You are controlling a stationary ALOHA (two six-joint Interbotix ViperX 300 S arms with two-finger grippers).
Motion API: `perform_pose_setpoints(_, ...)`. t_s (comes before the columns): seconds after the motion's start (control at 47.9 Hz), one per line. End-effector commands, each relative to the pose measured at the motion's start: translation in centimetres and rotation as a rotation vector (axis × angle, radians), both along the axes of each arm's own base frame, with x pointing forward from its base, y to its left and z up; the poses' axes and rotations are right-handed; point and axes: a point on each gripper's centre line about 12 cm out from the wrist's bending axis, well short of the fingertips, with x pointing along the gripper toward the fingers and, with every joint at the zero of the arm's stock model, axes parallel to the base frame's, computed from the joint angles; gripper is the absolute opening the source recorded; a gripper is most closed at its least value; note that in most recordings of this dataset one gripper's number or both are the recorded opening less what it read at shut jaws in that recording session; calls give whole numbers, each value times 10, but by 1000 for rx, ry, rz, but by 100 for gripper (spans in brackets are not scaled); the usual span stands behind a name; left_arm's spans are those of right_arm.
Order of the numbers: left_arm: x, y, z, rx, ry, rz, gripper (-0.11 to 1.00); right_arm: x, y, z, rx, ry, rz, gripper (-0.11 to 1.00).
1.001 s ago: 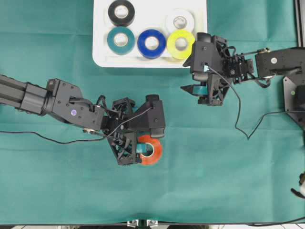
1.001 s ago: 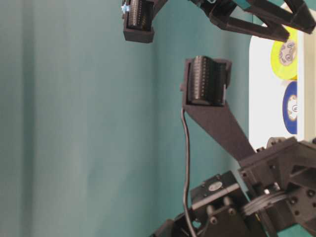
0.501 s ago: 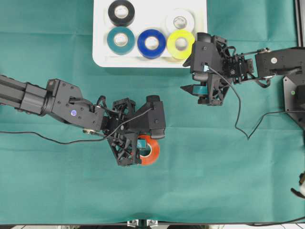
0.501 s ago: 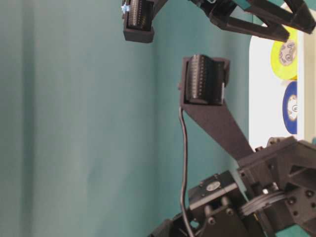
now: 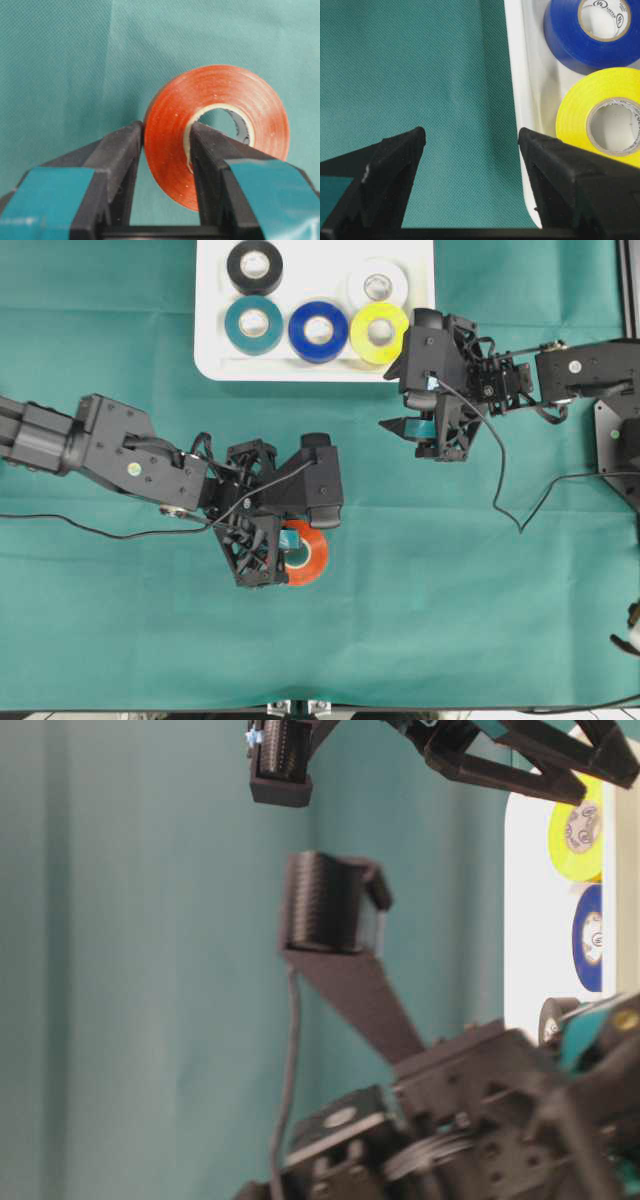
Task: Put the tape alternately from left to right into the white case.
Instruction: 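Lift the red tape and carry it into the tray's top edge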
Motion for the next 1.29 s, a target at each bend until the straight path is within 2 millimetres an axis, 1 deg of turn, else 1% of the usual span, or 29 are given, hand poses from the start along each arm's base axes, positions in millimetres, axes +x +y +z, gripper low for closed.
perform_pose_setpoints(0.0,-4,0,26,-11,-45,-2,-2,3,1,6,-1,-22,4,84)
perform_pose_setpoints(0.188,-9,1,32,-11,-48,-2,-2,3,0,6,-1,-22,3,84)
perform_pose_setpoints(0.501,-9,3,35,-11,-57,1,-2,3,1,6,0,-24,4,84)
perform_pose_setpoints(0.73,-10,19,43,3,-78,12,-2,3,1,6,0,-23,3,84)
perform_pose_setpoints(0.939,-13,40,51,36,-98,12,-2,3,1,6,0,-23,5,84)
perform_pose_setpoints(1.064,-14,56,53,58,-105,21,-2,3,1,6,0,-23,5,84)
perform_pose_setpoints(1.272,-14,101,49,113,-94,62,-2,3,1,6,1,-21,5,84)
